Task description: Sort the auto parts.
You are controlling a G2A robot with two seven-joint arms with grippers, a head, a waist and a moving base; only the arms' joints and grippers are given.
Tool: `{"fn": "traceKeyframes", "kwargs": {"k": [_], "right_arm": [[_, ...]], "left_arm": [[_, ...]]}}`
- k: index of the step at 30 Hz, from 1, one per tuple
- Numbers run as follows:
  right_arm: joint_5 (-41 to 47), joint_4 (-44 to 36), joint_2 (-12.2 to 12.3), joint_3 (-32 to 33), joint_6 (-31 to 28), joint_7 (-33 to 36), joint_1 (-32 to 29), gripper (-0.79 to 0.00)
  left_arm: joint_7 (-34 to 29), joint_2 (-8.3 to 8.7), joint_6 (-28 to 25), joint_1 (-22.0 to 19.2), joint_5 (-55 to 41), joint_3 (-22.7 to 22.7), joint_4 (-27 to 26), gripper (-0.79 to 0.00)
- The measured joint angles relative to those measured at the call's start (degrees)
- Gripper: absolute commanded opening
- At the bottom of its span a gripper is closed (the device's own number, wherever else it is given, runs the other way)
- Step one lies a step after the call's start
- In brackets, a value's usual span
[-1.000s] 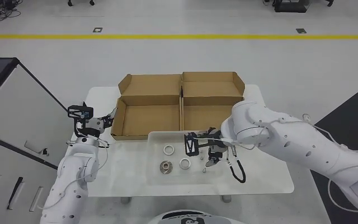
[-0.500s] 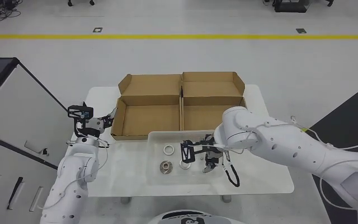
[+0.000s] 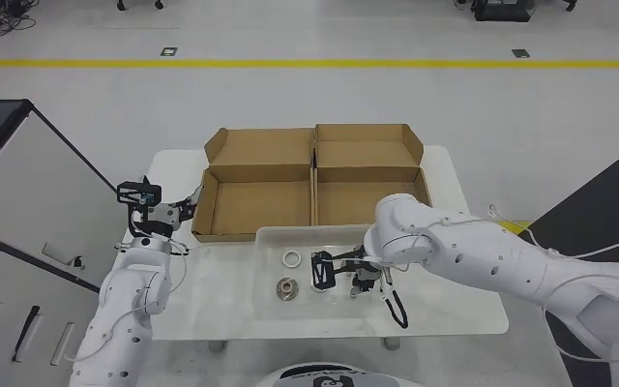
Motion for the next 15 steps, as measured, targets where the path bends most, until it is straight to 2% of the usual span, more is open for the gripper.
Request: {"fn": "traceKeyframes", "kwargs": {"k": [5,15], "right_arm": [[0.05,1.04,-0.85,-1.84,-0.05,-0.05,0.78,-0.419],[-2.46,2.77,-2.89,-1.82,1.48,1.49,-1.62,-0.425]], "left_arm": [[0.00,0.00,0.00,0.00,0.00,0.00,0.00,0.000],[0.00,0.00,0.00,0.00,0.00,0.00,0.00,0.000]]}}
